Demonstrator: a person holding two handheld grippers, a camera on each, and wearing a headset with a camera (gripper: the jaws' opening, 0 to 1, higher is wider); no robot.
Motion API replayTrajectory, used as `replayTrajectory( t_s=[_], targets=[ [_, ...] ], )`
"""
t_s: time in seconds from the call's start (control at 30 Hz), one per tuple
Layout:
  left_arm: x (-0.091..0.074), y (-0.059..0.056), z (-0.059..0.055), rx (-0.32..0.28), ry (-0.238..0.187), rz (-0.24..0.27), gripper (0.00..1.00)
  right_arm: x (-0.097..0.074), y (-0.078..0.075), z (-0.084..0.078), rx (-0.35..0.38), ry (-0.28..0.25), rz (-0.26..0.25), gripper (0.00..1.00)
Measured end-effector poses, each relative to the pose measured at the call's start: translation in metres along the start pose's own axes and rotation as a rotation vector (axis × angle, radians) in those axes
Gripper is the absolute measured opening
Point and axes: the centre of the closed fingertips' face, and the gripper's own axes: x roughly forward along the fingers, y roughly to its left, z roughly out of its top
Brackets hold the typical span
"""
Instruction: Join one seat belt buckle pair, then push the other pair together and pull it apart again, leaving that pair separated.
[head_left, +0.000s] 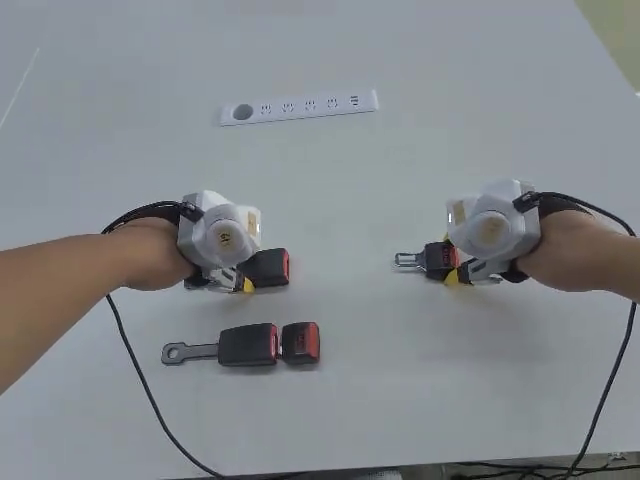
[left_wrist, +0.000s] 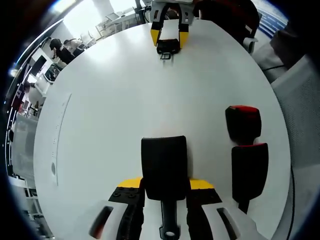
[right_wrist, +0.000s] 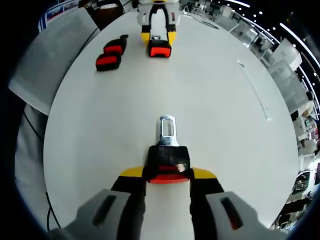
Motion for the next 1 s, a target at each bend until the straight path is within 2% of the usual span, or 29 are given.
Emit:
replayTrajectory(
  t_s=[0.03,0.1,0.3,0.43,0.5,0.57,0.6,0.67,0.8,0.87,0.93,1.0],
  targets=[
    [0.0,0.0,0.0,-0.004,0.001,0.001,0.32,0.0,0.001,0.0,0.025,0.0,0.0,0.34],
    [0.0,0.0,0.0,0.01,0.003,0.006,0.32,0.0,0.001,0.002,0.014,-0.004,-0.003,0.34],
    [-0.002,0.002,-0.001,-0.016,0.004,0.019,0.33,0.001,0.002,0.004,0.041,0.01,-0.003,0.36],
    [-0.006,0.01,-0.005,-0.057,-0.011,0.095,0.45,0.0,0.009,0.009,0.037,-0.005,-0.015,0.45],
    [-0.01,0.007,-0.01,-0.062,-0.003,0.099,0.51,-0.002,0.015,0.009,0.075,-0.014,-0.03,0.48],
    [-0.018,0.004,-0.011,-0.124,-0.025,0.117,0.52,-0.004,0.02,0.009,0.104,-0.031,-0.06,0.54],
    [-0.024,0.003,-0.012,-0.132,-0.038,0.137,0.53,-0.005,0.018,0.009,0.13,-0.056,-0.085,0.56],
    [-0.034,-0.002,-0.015,-0.15,-0.059,0.164,0.54,-0.011,0.023,0.015,0.173,-0.107,-0.113,0.59],
    [-0.05,-0.011,-0.028,-0.234,-0.101,0.229,0.56,-0.022,0.034,0.021,0.23,-0.14,-0.117,0.6],
    [-0.061,-0.024,-0.035,-0.251,-0.109,0.249,0.56,-0.027,0.037,0.024,0.224,-0.149,-0.133,0.62],
    [-0.072,-0.037,-0.043,-0.275,-0.12,0.259,0.57,-0.034,0.039,0.03,0.248,-0.176,-0.147,0.65],
    [-0.085,-0.047,-0.052,-0.336,-0.141,0.291,0.6,-0.04,0.041,0.034,0.27,-0.206,-0.162,0.69]
  ],
)
